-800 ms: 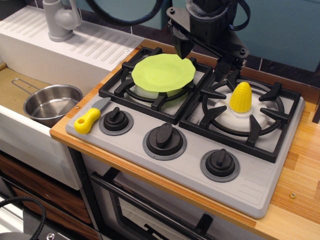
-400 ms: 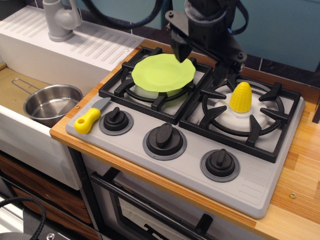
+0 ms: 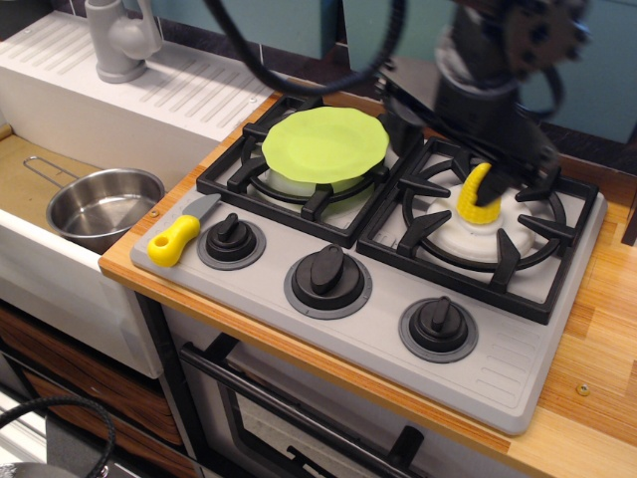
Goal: End effector reaching corn
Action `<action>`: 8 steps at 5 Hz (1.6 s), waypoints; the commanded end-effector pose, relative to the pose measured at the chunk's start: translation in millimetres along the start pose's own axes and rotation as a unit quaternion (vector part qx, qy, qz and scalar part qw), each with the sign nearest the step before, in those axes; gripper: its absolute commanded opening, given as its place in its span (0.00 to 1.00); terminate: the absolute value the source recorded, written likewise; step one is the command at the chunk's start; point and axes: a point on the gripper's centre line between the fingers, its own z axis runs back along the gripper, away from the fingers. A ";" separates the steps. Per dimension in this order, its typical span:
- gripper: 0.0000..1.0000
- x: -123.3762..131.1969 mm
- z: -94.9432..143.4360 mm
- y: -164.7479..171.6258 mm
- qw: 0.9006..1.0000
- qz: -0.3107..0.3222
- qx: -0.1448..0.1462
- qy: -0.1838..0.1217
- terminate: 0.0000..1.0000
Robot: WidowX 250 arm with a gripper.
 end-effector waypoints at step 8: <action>1.00 57.7 -33.7 -9.8 0.998 -0.018 -0.051 -0.044 0.00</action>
